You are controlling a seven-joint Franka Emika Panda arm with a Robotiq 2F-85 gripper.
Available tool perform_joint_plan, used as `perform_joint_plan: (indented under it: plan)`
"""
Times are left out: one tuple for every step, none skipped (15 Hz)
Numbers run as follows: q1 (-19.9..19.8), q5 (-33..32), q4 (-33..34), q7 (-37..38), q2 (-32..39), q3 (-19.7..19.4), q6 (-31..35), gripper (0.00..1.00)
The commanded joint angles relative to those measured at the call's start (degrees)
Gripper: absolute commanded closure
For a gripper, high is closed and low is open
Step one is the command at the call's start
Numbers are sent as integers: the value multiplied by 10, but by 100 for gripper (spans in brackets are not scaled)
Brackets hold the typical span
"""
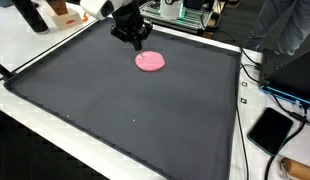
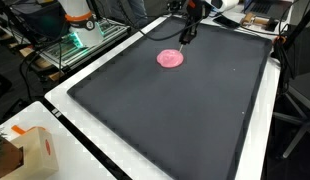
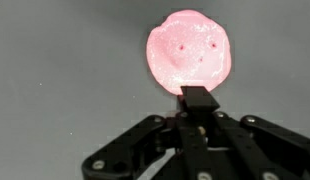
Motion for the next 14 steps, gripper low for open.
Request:
perform_joint_plan:
  plan:
    - [21, -53, -5, 36, -8, 6, 11, 97]
    - [26, -64, -6, 43, -9, 8, 12, 97]
    - [32, -77, -7, 51, -10, 9, 14, 97]
    - [37, -86, -9, 59, -12, 11, 16, 97]
    - [43, -98, -10, 65, -13, 12, 19, 97]
    - [50, -111, -13, 76, -15, 12, 24, 97]
    - [55, -122, -15, 84, -16, 14, 27, 97]
    - [62, -136, -18, 94, -19, 15, 33, 97]
    - [68, -150, -21, 103, -20, 16, 39, 97]
    - [76, -164, -25, 116, -23, 17, 45, 97]
    - [83, -181, -28, 132, -24, 16, 49, 97]
    - [91, -197, -32, 148, -27, 16, 53, 97]
    - [99, -212, -36, 166, -29, 16, 58, 97]
    - [107, -229, -42, 185, -32, 15, 63, 97]
